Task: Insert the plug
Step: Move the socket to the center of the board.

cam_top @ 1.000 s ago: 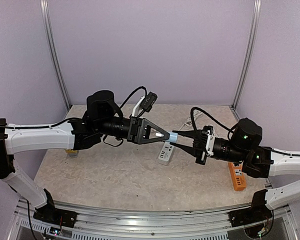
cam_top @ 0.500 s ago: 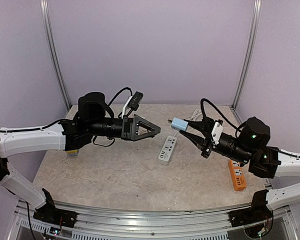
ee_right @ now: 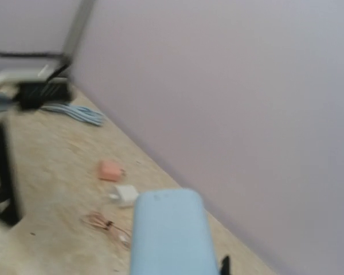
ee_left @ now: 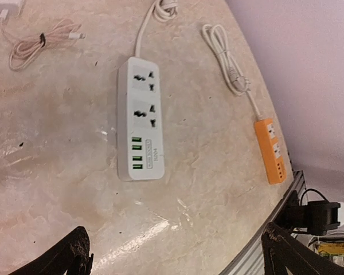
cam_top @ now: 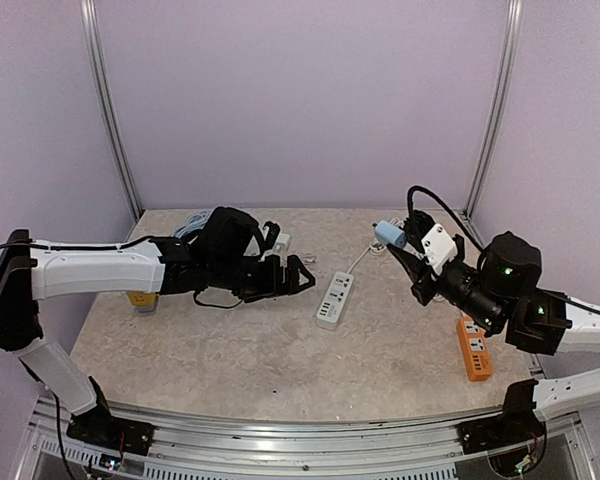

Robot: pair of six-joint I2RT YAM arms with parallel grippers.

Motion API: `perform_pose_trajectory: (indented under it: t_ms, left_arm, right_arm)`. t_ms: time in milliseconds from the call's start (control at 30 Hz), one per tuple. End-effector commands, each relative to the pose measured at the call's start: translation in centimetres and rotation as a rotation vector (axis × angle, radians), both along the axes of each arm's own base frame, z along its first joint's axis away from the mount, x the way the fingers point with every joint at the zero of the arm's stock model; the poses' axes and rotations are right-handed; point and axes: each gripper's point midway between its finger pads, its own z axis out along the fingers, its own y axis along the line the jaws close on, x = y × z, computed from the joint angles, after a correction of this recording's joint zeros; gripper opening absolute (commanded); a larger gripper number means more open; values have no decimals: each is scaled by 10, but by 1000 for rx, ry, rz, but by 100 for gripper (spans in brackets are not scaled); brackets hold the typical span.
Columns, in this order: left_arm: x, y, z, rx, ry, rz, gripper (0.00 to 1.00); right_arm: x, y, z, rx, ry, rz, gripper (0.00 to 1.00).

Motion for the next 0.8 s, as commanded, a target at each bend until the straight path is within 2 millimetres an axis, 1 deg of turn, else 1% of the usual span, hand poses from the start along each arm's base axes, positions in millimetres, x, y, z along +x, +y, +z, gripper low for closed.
perform_pose_trajectory:
  t_ms: [0,33,133,233,267,400,600,667,767]
  left_arm:
    - [-3,8,-42,151,67,61,99]
    - [-3,5,-47,158,72,58,99]
    - [-3,-3,-52,179,72,38,99]
    - [-3,-8,-62,236,76,28,99]
    - [-4,-9,-68,263,79,26,99]
    - [-6,-18,-78,289,87,11,99]
    - [13,-29,-85,371,40,25,99]
    - [16,-32,-94,395,36,18,99]
    - [19,-35,-102,414,35,4,99]
  right_arm:
    - [7,-20,12,31,11,-110,0]
    - [8,-21,11,28,14,-120,0]
    - [13,-32,9,13,27,-185,0]
    - [18,-41,6,5,41,-243,0]
    - [18,-42,6,4,44,-250,0]
    - [20,-43,3,-11,55,-254,0]
    - [26,-45,-1,-15,69,-268,0]
    - [29,-46,-3,-8,84,-274,0]
    - [31,-47,-8,-21,126,-288,0]
